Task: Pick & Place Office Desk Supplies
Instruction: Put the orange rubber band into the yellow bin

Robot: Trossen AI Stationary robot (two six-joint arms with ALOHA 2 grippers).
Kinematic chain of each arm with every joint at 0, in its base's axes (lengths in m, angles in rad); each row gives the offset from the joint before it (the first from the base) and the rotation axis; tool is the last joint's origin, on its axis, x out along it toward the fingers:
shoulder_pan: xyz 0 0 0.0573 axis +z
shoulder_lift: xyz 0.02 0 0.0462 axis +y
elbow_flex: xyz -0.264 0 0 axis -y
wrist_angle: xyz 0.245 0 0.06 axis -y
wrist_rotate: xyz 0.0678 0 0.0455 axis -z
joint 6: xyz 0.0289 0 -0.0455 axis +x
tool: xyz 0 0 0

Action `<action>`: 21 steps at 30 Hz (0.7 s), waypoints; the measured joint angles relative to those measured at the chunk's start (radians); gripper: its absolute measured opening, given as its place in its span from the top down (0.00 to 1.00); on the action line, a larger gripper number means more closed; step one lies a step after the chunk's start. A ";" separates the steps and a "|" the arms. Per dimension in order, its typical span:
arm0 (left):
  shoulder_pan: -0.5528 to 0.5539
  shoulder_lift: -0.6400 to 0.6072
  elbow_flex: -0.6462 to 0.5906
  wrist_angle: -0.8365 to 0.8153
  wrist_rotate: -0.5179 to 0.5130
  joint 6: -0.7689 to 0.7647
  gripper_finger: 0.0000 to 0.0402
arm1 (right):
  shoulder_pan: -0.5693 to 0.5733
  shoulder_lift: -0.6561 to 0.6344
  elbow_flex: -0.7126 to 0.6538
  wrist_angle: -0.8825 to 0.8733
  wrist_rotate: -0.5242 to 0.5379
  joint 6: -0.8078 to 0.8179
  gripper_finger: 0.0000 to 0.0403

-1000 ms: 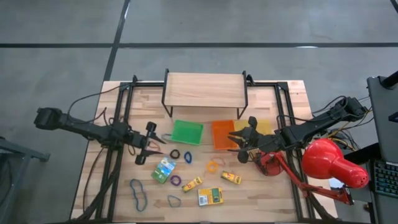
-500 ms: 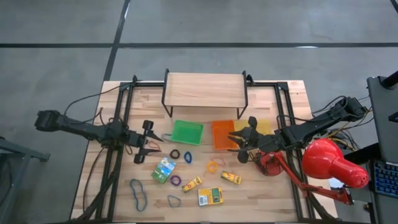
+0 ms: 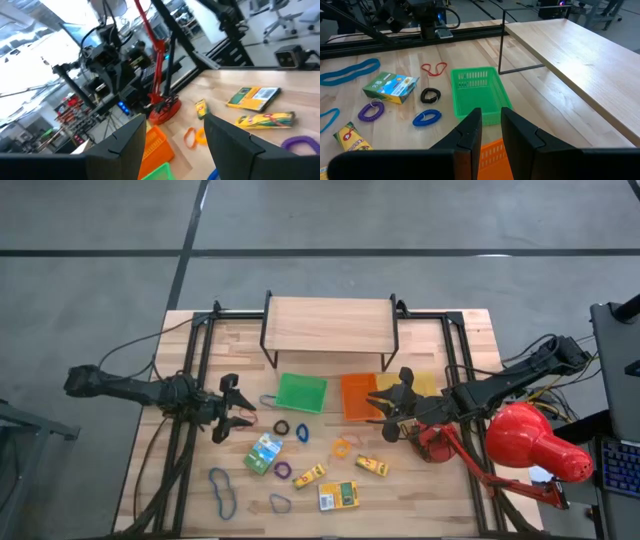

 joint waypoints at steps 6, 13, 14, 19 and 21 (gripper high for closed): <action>0.000 -0.013 0.000 -0.075 0.006 -0.028 0.49 | 0.000 0.000 0.000 0.000 0.000 0.000 0.83; 0.000 -0.013 -0.001 -0.212 0.007 -0.025 0.49 | 0.000 0.000 0.000 0.000 0.000 0.000 0.83; 0.000 -0.013 -0.001 -0.231 0.006 -0.025 0.49 | 0.000 0.000 0.000 0.000 0.000 0.000 0.83; 0.000 -0.005 -0.001 -0.261 0.006 -0.023 0.49 | 0.000 0.000 0.000 0.000 0.000 0.000 0.83; 0.000 -0.004 -0.001 -0.262 0.006 -0.023 0.49 | -0.001 0.000 0.000 0.000 0.000 0.000 0.83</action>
